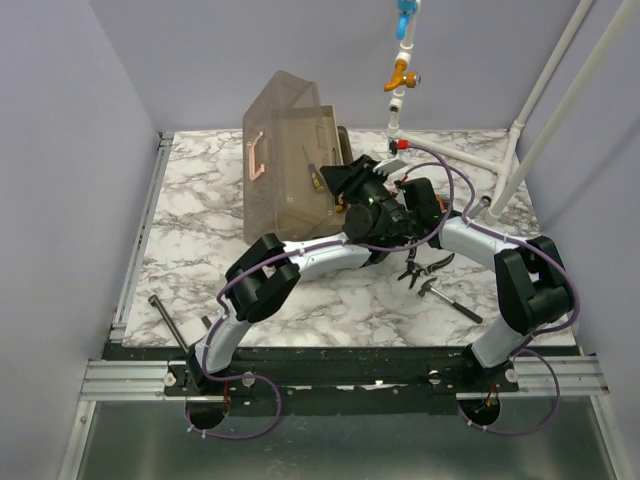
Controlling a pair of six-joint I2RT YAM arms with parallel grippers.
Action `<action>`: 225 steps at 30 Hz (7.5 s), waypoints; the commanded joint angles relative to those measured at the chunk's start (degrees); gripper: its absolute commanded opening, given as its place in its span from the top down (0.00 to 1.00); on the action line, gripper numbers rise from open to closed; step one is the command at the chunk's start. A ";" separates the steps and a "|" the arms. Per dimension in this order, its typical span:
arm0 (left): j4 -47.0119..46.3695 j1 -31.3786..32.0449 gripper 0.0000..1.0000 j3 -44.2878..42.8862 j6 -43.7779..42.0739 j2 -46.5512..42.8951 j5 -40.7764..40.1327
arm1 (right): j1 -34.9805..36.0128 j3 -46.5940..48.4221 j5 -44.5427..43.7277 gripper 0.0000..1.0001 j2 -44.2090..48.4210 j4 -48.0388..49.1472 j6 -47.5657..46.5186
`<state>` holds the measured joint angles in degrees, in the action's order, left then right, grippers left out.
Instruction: Pack the tool kit
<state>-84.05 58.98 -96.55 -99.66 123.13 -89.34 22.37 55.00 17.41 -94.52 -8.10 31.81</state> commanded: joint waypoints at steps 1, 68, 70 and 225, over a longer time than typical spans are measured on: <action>-7.44 3.69 0.48 -0.53 12.75 -0.51 -0.68 | 0.74 -0.14 1.58 0.53 -0.23 1.27 -0.09; 115.40 -40.08 0.01 25.63 130.35 -48.80 104.86 | 5.88 -0.05 0.06 0.53 4.87 4.16 7.76; 116.78 -41.05 0.02 24.07 128.80 -47.82 104.36 | 7.40 -0.69 1.39 0.53 4.90 5.62 9.08; 110.59 -58.45 0.02 44.18 134.91 -65.92 79.23 | 11.46 -4.44 -44.94 0.15 35.37 1.50 -1.33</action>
<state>30.04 1.78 -59.11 31.00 56.49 -7.79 33.91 55.48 -17.98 -65.01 -8.86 28.93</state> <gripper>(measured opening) 0.984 0.847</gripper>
